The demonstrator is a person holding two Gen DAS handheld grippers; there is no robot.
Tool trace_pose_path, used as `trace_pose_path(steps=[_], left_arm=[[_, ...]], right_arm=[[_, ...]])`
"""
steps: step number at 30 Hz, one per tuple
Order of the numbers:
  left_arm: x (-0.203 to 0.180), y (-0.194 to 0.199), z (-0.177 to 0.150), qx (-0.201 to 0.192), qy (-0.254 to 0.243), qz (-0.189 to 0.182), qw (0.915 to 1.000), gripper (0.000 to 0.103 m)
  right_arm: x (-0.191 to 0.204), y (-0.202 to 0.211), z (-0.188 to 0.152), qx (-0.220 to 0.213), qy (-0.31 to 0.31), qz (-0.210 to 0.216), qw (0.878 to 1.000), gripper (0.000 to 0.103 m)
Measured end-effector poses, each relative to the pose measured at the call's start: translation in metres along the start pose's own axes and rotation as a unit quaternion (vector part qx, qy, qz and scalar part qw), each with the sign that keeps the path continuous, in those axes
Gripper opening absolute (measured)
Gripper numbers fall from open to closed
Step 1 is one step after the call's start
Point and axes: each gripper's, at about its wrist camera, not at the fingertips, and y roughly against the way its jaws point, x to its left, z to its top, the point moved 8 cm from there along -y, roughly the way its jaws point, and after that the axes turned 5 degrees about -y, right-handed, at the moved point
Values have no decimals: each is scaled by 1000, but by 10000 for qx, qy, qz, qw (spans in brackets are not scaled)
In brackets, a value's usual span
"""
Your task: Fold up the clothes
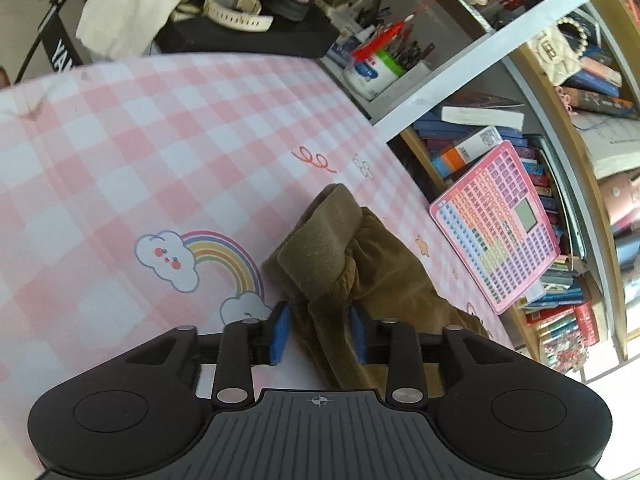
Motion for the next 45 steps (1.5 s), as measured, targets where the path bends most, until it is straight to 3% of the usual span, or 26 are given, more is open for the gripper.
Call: trace_pose_path(steps=[4, 6, 10, 13, 21, 29, 36, 45], left_arm=[[-4, 13, -5, -24, -298, 185, 9994, 36], [-8, 20, -9, -52, -429, 206, 9989, 50], [-21, 29, -21, -28, -865, 195, 9961, 52], [-32, 33, -32, 45, -1190, 261, 9925, 55], [-52, 37, -76, 281, -1174, 308, 9922, 62], [-89, 41, -113, 466, -1323, 397, 9893, 64], [-81, 48, -120, 437, -1138, 598, 9907, 67], [-42, 27, -65, 173, -86, 463, 9987, 67]], right_arm=[[10, 15, -10, -68, 42, 55, 10000, 43], [17, 21, -17, -77, 116, 98, 9999, 51], [34, 32, -35, -103, 429, 145, 9989, 62], [43, 39, -48, -73, 668, 181, 9976, 65], [60, 39, -59, -34, 1291, 329, 9911, 76], [57, 30, -54, 197, 1673, 577, 9840, 78], [59, 25, -63, 368, 1899, 790, 9779, 78], [94, 19, -63, 254, 2296, 920, 9686, 79]])
